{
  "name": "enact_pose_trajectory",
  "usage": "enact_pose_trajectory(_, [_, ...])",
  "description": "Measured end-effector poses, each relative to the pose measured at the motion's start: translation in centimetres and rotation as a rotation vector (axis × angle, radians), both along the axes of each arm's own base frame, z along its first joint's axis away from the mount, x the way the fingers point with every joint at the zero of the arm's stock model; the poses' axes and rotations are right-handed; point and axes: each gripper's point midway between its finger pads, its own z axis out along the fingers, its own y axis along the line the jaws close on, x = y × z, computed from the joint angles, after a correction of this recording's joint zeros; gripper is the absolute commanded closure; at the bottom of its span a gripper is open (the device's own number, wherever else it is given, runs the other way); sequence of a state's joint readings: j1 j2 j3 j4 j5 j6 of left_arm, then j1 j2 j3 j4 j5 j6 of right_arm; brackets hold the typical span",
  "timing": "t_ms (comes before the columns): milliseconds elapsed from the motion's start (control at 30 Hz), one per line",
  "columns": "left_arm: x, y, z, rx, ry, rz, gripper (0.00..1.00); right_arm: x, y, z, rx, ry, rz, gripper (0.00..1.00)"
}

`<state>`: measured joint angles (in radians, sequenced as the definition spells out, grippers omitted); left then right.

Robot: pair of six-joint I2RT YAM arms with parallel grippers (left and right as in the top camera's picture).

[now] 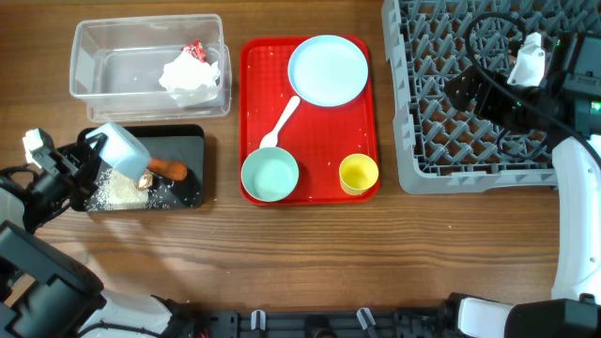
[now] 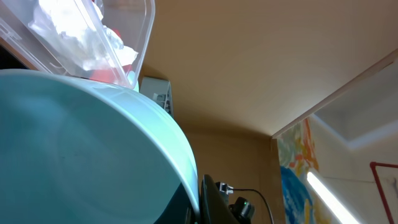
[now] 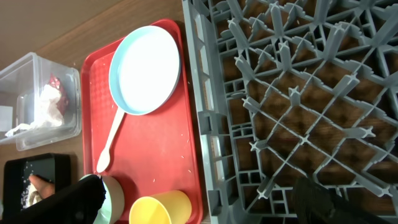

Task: Sort waste into correct bins and load items into the dishwasher rack
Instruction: 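Lift the blue bowl over the black tray and pour out the rice, then return the empty blue bowl to the red tray with the left gripper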

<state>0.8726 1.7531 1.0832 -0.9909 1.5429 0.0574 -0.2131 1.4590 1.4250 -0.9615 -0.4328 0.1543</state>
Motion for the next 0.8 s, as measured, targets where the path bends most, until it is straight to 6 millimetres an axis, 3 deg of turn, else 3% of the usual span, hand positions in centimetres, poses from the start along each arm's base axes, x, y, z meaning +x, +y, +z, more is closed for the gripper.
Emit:
enact_pose_trajectory(200, [0.7, -0.8, 0.5, 0.055, 0.007, -0.041, 0.96, 0.0, 0.0, 0.0, 0.002, 0.001, -0.002, 0.0])
enact_pose_trajectory(267, [2.1, -2.1, 2.8, 0.202, -0.026, -0.103, 0.96, 0.0, 0.0, 0.0, 0.002, 0.002, -0.002, 0.0])
enact_pose_trajectory(333, [3.8, -4.9, 5.5, 0.419, -0.064, -0.184, 0.96, 0.0, 0.0, 0.0, 0.002, 0.001, -0.002, 0.0])
enact_pose_trajectory(400, [5.8, -9.1, 7.6, 0.651, -0.126, -0.264, 0.96, 0.0, 0.0, 0.0, 0.002, 0.002, -0.002, 0.0])
enact_pose_trajectory(467, [7.5, -12.7, 8.1, 0.799, -0.188, -0.309, 0.96, 0.0, 0.0, 0.0, 0.002, 0.002, -0.002, 0.0])
enact_pose_trajectory(533, [8.9, -18.0, 7.6, 0.946, -0.237, -0.374, 0.96, 0.0, 0.0, 0.0, 0.002, 0.003, -0.002, 0.0])
enact_pose_trajectory(633, [10.8, -28.1, 6.0, 1.285, -0.36, -0.394, 0.96, -0.1, 0.0, 0.0, 0.002, 0.004, -0.002, 0.0])
enact_pose_trajectory(733, [10.4, -36.2, 1.8, 1.452, -0.476, -0.511, 0.96, -0.1, 0.0, 0.0, 0.002, 0.003, -0.002, 0.0])
enact_pose_trajectory(767, [9.5, -40.1, -3.5, 1.526, -0.489, -0.637, 0.96, -0.1, 0.0, 0.0, 0.002, 0.003, -0.002, 0.0])
enact_pose_trajectory(800, [9.1, -40.8, -5.3, 1.544, -0.479, -0.678, 0.96, 0.0, 0.0, -0.1, 0.002, 0.004, -0.002, 0.0])
